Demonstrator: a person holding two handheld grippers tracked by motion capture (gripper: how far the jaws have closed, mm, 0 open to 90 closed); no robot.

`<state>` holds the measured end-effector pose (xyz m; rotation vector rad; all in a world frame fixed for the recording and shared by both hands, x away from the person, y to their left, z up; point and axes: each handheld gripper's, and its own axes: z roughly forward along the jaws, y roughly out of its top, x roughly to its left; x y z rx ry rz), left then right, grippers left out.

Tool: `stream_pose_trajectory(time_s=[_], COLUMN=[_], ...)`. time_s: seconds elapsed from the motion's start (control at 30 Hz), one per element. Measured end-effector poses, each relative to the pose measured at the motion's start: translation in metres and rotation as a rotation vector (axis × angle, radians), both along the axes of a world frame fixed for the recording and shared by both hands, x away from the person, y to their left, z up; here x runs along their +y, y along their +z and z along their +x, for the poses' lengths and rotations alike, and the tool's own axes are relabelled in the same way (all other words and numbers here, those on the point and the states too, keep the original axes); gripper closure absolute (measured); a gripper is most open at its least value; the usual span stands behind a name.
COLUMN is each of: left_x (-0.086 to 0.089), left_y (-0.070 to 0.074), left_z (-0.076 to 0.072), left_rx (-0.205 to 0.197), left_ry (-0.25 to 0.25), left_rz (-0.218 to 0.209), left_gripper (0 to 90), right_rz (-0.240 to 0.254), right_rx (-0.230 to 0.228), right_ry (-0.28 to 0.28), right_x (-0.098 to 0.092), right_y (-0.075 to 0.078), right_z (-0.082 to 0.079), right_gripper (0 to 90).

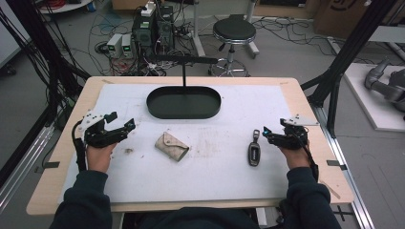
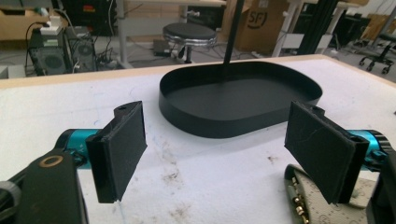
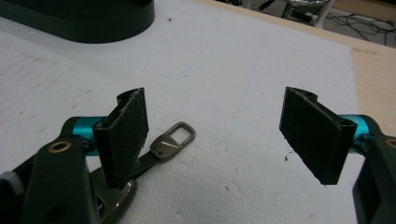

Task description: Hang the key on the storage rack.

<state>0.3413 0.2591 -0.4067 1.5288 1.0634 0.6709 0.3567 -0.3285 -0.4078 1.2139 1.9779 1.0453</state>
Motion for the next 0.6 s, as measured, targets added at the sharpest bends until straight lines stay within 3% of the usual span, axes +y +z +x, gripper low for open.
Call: stream_pose_trajectory(time_s=[0.33, 0.4, 0.43, 0.5, 0.6], left_x=[-0.005, -0.005, -0.006, -0.007, -0.009], left_y=[0.003, 0.003, 0.004, 0.005, 0.004], left_z=[0.004, 0.004, 0.005, 0.005, 0.009], left_rx=[0.003, 0.002, -0.001, -0.003, 0.006], left_ry=[-0.005, -0.003, 0.003, 0.006, 0.009], left_rz=[0.016, 0.017, 0.012, 0.007, 0.003], left_gripper=[20.3, 20.3, 20.3, 20.3, 20.6], right_rz=[-0.002, 0.017, 0.048, 0.059, 0.039], right_rx=[0.078, 0.105, 0.131, 0.138, 0.209], right_ry=[-0.013, -0.005, 0.002, 0.003, 0.036], right_x=[-0.001, -0.002, -0.002, -0.001, 0.016], right_y=[-0.008, -0.011, -0.013, -0.015, -0.024], right_z=[0.003, 0.003, 0.004, 0.005, 0.015], right_gripper=[27.9, 32.0, 33.3, 33.7, 39.8])
